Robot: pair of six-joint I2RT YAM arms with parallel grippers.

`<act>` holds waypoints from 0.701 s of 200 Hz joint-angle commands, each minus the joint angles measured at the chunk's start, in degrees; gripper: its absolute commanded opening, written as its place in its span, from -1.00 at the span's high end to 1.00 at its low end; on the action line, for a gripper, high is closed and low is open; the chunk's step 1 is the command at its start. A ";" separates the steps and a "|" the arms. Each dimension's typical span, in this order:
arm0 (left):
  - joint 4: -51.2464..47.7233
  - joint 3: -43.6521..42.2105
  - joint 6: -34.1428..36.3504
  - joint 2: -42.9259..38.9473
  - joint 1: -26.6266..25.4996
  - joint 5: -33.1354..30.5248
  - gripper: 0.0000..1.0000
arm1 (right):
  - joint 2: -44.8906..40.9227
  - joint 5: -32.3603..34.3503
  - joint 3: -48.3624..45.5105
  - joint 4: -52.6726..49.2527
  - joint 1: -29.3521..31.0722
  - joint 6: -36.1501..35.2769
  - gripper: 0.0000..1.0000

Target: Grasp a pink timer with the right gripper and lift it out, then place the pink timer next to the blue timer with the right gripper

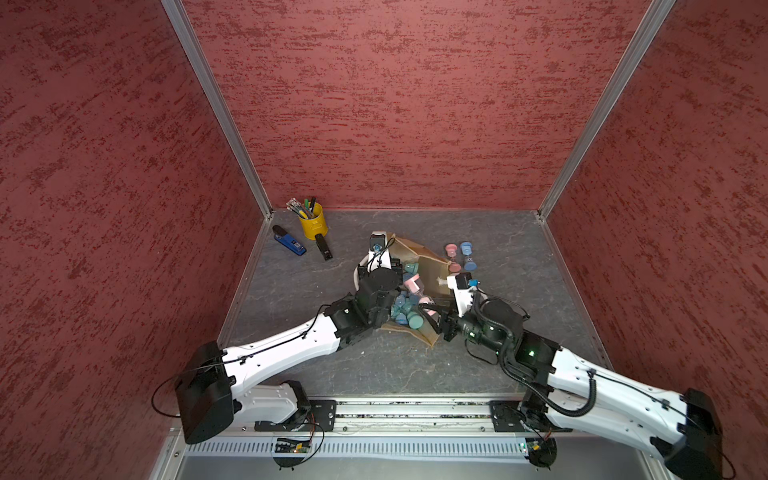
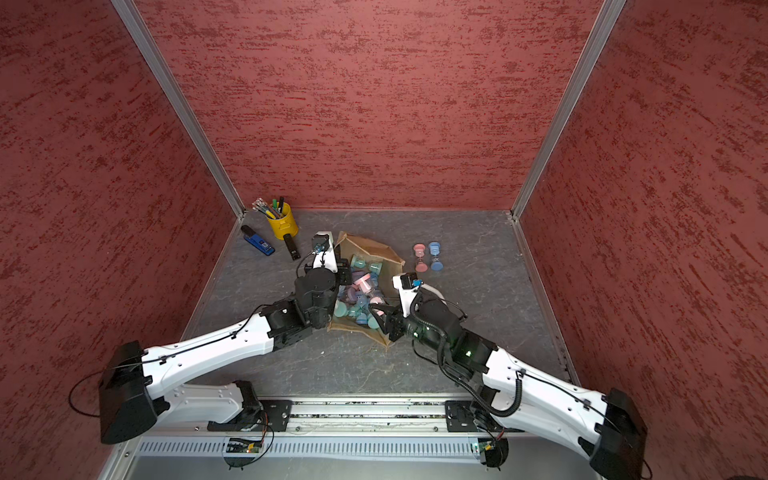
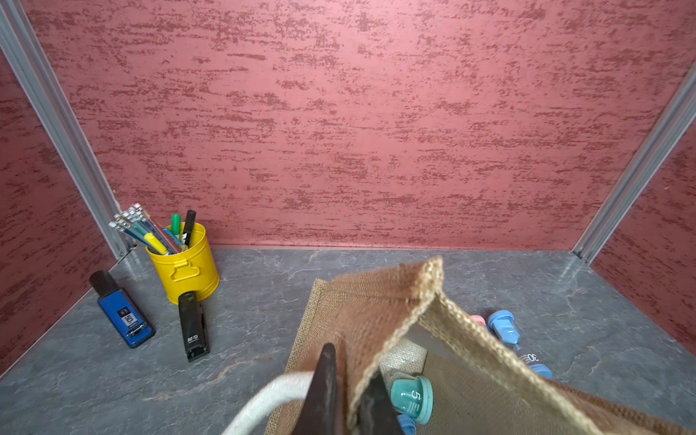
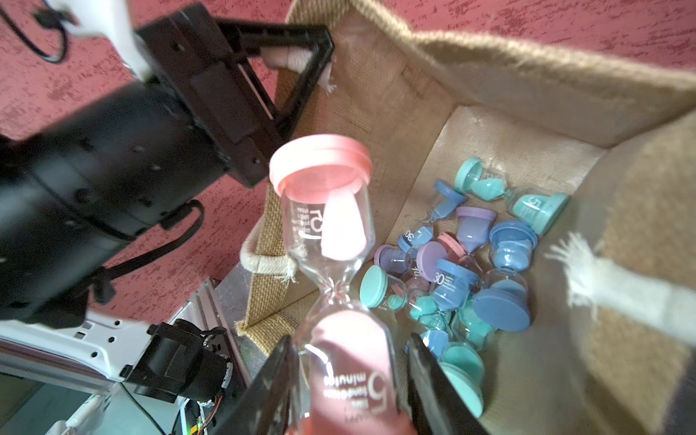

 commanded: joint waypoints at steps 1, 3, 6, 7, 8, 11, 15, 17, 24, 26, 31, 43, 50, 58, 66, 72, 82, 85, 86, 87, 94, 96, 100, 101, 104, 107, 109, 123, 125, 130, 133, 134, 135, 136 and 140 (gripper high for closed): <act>-5.63 2.67 -4.02 0.83 0.75 -2.40 1.00 | -3.49 3.44 3.38 -7.70 -0.51 0.71 0.57; -6.12 2.84 -4.22 0.83 0.81 -2.38 1.00 | -3.67 3.64 3.60 -8.25 -0.65 0.71 0.57; -6.69 3.03 -4.57 0.83 0.90 -2.40 1.00 | -3.91 3.86 4.03 -8.95 -0.84 0.71 0.57; -6.87 3.11 -4.66 0.83 0.93 -2.36 1.00 | -3.98 3.93 4.17 -9.18 -0.96 0.76 0.57; -7.09 3.15 -4.80 0.83 0.94 -2.38 1.00 | -4.06 4.05 4.33 -9.42 -1.07 0.78 0.57; -7.47 3.38 -5.05 0.83 1.03 -2.40 1.00 | -4.31 4.30 4.70 -10.02 -1.35 0.80 0.57; -8.04 3.46 -5.31 0.75 1.10 -2.34 1.00 | -4.51 4.36 5.29 -10.91 -1.96 0.92 0.57; -8.30 3.59 -5.40 0.68 1.12 -2.25 1.00 | -4.60 4.37 5.48 -11.27 -2.31 0.92 0.57; -8.81 3.80 -5.46 0.61 1.22 -2.19 1.00 | -4.66 3.65 6.76 -12.51 -3.87 1.21 0.57; -8.91 3.85 -5.41 0.58 1.22 -2.15 1.00 | -4.66 3.18 7.06 -12.79 -4.61 1.23 0.57; -9.11 3.82 -5.18 0.44 1.28 -2.24 1.00 | -4.54 1.78 7.90 -13.19 -6.12 1.24 0.57; -9.45 3.68 -4.85 0.23 1.31 -2.38 1.00 | -4.03 -1.96 9.87 -13.37 -10.48 1.50 0.57; -9.89 3.56 -4.91 0.13 1.38 -2.49 1.00 | -3.46 -3.77 10.85 -13.23 -13.23 1.99 0.57; -10.35 3.33 -5.08 -0.16 1.39 -2.53 1.00 | -2.51 -6.54 11.97 -12.69 -16.66 2.29 0.57; -10.79 2.99 -5.34 -0.46 1.43 -2.41 1.00 | -1.46 -9.69 13.05 -11.82 -19.97 2.53 0.57; -11.04 2.69 -5.52 -0.72 1.48 -2.48 1.00 | -0.69 -11.31 13.85 -11.25 -22.26 2.75 0.57; -11.57 2.25 -5.63 -1.23 1.48 -2.40 1.00 | 1.02 -13.31 15.40 -10.48 -25.77 3.32 0.57; -11.61 2.11 -5.68 -1.35 1.48 -2.45 1.00 | 1.51 -13.93 15.99 -10.33 -26.84 3.38 0.57; -11.65 2.12 -5.70 -1.40 1.48 -2.38 1.00 | 1.72 -14.11 16.13 -10.30 -27.19 3.36 0.57; -11.68 2.04 -5.71 -1.47 1.48 -2.35 1.00 | 1.91 -14.29 16.33 -10.34 -27.54 3.49 0.57; -12.06 1.82 -5.80 -1.87 1.40 -2.19 1.00 | 3.61 -15.44 17.63 -10.43 -29.99 3.52 0.55; -12.23 1.71 -5.87 -2.00 1.44 -2.15 1.00 | 4.06 -15.88 18.06 -10.44 -30.79 3.52 0.55; -12.50 1.63 -6.03 -2.12 1.43 -1.99 1.00 | 5.14 -16.51 18.84 -10.54 -32.24 3.52 0.55; -12.58 1.62 -6.09 -2.18 1.41 -1.89 1.00 | 5.51 -16.59 19.00 -10.63 -32.62 3.52 0.55; -12.75 1.54 -6.20 -2.36 1.39 -1.79 1.00 | 6.32 -17.10 19.47 -10.84 -33.85 3.57 0.55; -12.98 1.45 -6.32 -2.48 1.39 -1.65 1.00 | 7.19 -17.55 19.90 -10.92 -34.99 3.67 0.55; -13.05 1.40 -6.33 -2.54 1.39 -1.55 1.00 | 7.77 -17.90 20.12 -10.92 -35.80 3.87 0.55; -13.36 0.93 -6.43 -3.33 1.31 -1.02 1.00 | 11.65 -20.98 20.68 -9.22 -41.23 4.22 0.53; -13.41 0.85 -6.47 -3.40 1.30 -1.00 1.00 | 12.38 -21.21 20.84 -9.29 -41.82 4.11 0.52; -13.37 0.67 -6.49 -3.70 1.22 -0.92 1.00 | 14.20 -21.63 21.27 -9.55 -43.46 4.05 0.52; -13.37 0.55 -6.51 -3.85 1.24 -0.90 1.00 | 15.23 -22.08 21.43 -9.40 -44.50 4.16 0.52; -13.37 0.51 -6.51 -3.88 1.23 -0.86 1.00 | 15.61 -22.27 21.44 -9.36 -44.68 4.19 0.52; -13.37 0.49 -6.51 -3.98 1.22 -0.80 1.00 | 15.93 -22.54 21.36 -9.25 -45.07 4.21 0.52; -13.41 0.44 -6.51 -3.99 1.22 -0.76 1.00 | 16.23 -22.81 21.32 -9.06 -45.45 4.22 0.52; -13.42 0.26 -6.50 -4.13 1.22 -0.48 1.00 | 17.53 -23.67 21.09 -8.24 -46.63 4.47 0.52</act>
